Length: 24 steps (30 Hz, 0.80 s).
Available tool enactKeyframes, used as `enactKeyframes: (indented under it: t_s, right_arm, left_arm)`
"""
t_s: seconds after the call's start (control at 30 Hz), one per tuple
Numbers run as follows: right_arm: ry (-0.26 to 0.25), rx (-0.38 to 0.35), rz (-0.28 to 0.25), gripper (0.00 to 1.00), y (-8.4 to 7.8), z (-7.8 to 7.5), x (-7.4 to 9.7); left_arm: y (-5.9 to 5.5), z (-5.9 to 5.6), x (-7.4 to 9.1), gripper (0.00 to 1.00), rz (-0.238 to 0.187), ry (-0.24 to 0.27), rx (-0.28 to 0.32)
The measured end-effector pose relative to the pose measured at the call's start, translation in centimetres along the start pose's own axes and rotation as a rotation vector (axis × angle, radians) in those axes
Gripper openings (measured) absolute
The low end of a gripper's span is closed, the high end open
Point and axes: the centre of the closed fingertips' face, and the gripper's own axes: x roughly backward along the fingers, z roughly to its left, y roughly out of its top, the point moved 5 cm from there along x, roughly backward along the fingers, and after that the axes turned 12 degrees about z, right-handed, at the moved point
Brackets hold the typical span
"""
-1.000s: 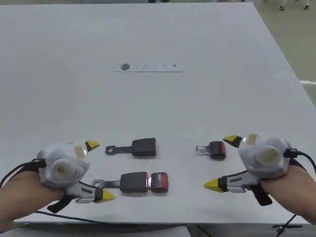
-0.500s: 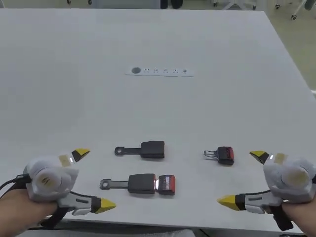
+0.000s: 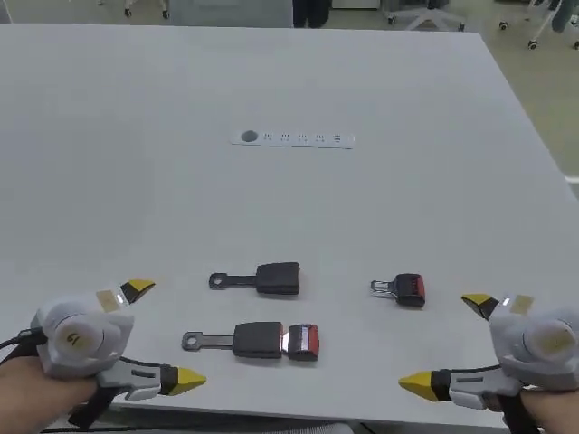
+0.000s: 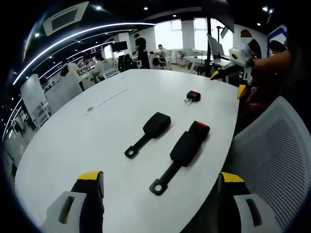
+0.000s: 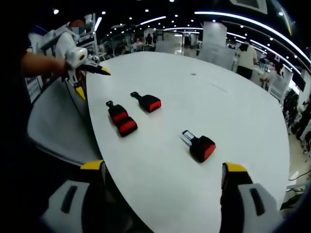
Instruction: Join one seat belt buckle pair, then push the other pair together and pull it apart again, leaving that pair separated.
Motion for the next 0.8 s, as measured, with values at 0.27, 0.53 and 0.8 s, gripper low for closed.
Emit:
enactKeyframes:
  t_s: [0.27,0.53,0.8]
  right_arm:
    - [0.001,0.004,0.006,1.0,0.5,-0.3,0.2]
    - [-0.011,0.0,0.012,1.0,0.6,-1.0,0.0]
    - [-0.004,0.001,0.021,1.0,0.5,-0.4,-0.3]
  left_arm:
    - [-0.4,0.3,0.5,0.99,-0.009,0.01,0.023]
    - [-0.6,0.6,0.8,1.0,-0.009,0.011,0.033]
    - [-0.6,0.6,0.9,1.0,-0.002,0.002,0.028]
